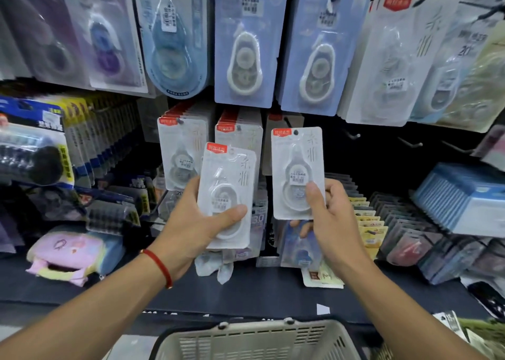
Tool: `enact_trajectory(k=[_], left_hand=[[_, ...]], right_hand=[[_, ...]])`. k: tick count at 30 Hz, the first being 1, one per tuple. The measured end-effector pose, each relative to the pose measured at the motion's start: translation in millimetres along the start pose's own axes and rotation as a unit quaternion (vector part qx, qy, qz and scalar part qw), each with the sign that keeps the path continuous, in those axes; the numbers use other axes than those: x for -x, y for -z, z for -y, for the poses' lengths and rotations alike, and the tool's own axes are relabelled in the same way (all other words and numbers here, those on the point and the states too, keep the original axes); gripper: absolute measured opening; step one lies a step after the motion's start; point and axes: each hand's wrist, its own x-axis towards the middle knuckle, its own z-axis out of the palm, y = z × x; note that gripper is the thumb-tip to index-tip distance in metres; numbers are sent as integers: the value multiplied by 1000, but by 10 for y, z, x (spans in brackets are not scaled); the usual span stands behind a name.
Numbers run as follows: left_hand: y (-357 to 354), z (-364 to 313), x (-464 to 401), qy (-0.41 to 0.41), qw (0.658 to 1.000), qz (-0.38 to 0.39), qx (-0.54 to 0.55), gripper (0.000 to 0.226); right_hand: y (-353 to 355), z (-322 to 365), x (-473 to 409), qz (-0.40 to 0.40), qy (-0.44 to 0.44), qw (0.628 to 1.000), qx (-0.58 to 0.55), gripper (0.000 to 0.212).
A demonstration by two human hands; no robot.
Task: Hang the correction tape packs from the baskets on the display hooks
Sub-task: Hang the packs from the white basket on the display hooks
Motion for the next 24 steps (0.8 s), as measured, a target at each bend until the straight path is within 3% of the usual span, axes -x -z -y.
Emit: enact_trajectory(k=[5, 9, 10, 14, 16, 19, 24], left_hand=[[20, -9, 11, -8, 1000, -5, 3, 91], [-7, -15, 30, -6, 1000, 0, 12, 87], [-22, -16, 39, -3, 1000, 1, 14, 88], [-91, -11, 59, 7, 1000, 4, 4, 83], [-130, -6, 66, 14, 1000, 0, 0, 79], [-185, -17, 86, 24, 1000, 0, -5, 71], [-176, -32, 114, 49, 998, 50, 4, 75]], right_hand=[[-27, -21, -77, -33, -13, 999, -28, 28], [-38, -134, -88, -54, -100, 983, 142, 63], [-46, -150, -56, -50, -108, 978, 173, 63], [-184, -85, 141, 75, -23, 988, 133, 28], [-257, -43, 243, 136, 8, 986, 95, 36], [-321, -54, 320, 143, 8, 985, 93, 56], [-324, -73, 315, 160, -24, 987, 8, 30]])
